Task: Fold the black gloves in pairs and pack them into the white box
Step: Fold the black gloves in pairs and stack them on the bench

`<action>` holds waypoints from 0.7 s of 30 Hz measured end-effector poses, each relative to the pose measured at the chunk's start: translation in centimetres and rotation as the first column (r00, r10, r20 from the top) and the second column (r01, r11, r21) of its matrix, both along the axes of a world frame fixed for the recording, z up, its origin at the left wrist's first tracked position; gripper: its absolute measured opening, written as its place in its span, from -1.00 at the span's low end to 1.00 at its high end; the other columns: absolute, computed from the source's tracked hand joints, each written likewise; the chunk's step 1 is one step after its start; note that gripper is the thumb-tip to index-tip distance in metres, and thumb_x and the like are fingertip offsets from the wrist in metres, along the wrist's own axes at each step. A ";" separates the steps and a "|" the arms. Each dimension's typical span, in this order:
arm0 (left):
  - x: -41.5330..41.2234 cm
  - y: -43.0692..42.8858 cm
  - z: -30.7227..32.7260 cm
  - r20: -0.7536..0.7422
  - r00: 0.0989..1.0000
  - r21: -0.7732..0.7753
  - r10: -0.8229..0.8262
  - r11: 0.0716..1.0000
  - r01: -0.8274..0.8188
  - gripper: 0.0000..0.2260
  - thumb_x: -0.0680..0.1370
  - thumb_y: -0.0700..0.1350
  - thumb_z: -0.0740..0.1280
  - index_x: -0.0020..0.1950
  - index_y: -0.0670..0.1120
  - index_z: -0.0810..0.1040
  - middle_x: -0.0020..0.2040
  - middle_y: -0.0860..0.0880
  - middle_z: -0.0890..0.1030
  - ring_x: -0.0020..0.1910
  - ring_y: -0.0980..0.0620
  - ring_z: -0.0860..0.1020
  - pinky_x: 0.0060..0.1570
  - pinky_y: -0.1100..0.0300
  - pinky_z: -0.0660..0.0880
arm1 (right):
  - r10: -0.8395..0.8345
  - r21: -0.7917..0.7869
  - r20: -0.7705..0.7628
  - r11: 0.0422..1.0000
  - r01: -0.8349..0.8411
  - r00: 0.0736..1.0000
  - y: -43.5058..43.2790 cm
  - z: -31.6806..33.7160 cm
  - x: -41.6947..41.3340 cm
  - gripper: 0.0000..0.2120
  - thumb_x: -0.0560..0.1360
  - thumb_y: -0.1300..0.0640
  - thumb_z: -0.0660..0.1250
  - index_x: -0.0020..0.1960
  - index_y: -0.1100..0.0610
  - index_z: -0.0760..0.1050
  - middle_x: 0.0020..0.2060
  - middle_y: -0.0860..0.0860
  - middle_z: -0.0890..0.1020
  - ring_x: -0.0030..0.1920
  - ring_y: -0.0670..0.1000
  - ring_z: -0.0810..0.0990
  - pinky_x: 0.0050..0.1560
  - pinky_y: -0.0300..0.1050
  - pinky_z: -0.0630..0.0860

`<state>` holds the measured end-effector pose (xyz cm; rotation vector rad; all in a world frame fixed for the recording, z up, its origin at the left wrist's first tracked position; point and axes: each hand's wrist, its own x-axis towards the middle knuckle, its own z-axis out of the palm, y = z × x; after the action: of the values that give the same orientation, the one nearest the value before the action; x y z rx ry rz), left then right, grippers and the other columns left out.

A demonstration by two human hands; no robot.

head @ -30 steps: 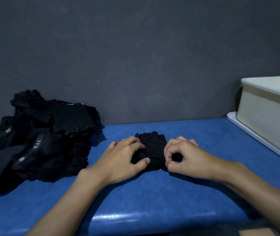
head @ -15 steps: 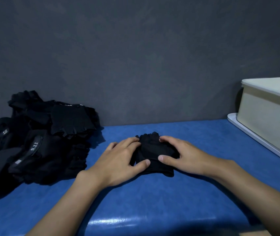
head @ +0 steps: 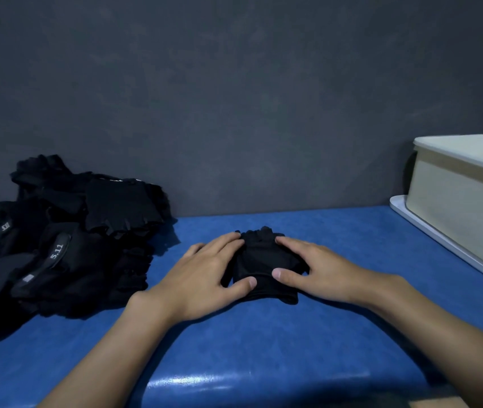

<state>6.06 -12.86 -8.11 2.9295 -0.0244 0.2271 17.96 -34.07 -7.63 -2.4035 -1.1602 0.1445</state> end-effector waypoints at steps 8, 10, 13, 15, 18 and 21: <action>0.2 0.1 0.0 -0.009 1.000 0.035 0.016 0.999 -0.016 -0.17 0.39 0.49 -0.08 0.55 0.08 0.22 0.54 0.21 0.19 0.51 0.25 0.14 0.47 0.15 0.03 | -0.010 0.002 -0.015 1.000 0.011 1.000 0.0 0.1 0.0 -0.26 0.49 -0.25 0.29 0.55 0.00 0.14 0.46 -0.13 0.33 0.42 -0.12 0.32 0.40 -0.19 0.28; 0.3 0.1 0.0 -0.008 1.000 0.000 0.013 1.000 -0.013 -0.17 0.38 0.49 -0.04 0.55 0.07 0.20 0.53 0.22 0.18 0.48 0.25 0.17 0.47 0.13 0.05 | -0.008 0.006 -0.024 1.000 0.008 1.000 -0.1 0.3 -0.2 -0.29 0.50 -0.23 0.30 0.54 -0.01 0.15 0.43 -0.14 0.36 0.39 -0.13 0.34 0.35 -0.26 0.29; 0.7 0.0 0.1 -0.006 1.000 -0.106 -0.017 0.994 0.016 -0.16 0.38 0.45 0.01 0.59 0.07 0.15 0.57 0.24 0.10 0.48 0.25 0.14 0.51 0.10 0.04 | -0.004 0.013 -0.034 1.000 0.005 0.999 -0.1 0.3 -0.3 -0.30 0.51 -0.21 0.30 0.54 0.00 0.16 0.43 -0.13 0.37 0.39 -0.13 0.35 0.36 -0.26 0.29; 0.9 -0.3 0.3 0.011 0.999 -0.156 -0.051 0.986 0.052 -0.20 0.40 0.43 0.00 0.57 0.08 0.19 0.57 0.25 0.11 0.49 0.31 0.11 0.52 0.12 0.04 | -0.004 0.012 -0.025 1.000 0.005 1.000 -0.1 0.3 -0.3 -0.29 0.51 -0.23 0.29 0.54 0.00 0.16 0.44 -0.13 0.36 0.40 -0.11 0.34 0.39 -0.19 0.30; 1.1 -0.3 0.3 -0.001 0.999 -0.143 -0.038 0.989 0.038 -0.22 0.41 0.44 -0.04 0.56 0.10 0.23 0.54 0.27 0.19 0.43 0.24 0.24 0.47 0.20 0.09 | 0.001 0.004 -0.003 1.000 -0.001 1.000 -0.1 0.4 -0.3 -0.30 0.51 -0.22 0.29 0.54 0.02 0.16 0.44 -0.11 0.36 0.40 -0.09 0.34 0.40 -0.15 0.31; 1.1 -0.1 0.0 -0.027 1.000 -0.021 -0.015 1.000 0.015 -0.20 0.41 0.46 -0.06 0.56 0.09 0.21 0.54 0.25 0.19 0.45 0.20 0.28 0.48 0.14 0.10 | 0.006 -0.015 0.034 1.000 -0.006 0.999 -0.2 0.4 -0.4 -0.32 0.51 -0.23 0.27 0.53 0.01 0.18 0.43 -0.10 0.38 0.40 -0.05 0.36 0.40 -0.12 0.31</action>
<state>7.15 -12.94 -8.10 2.9102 -0.0398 0.1833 17.55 -34.27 -7.18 -2.4250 -1.1860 0.1148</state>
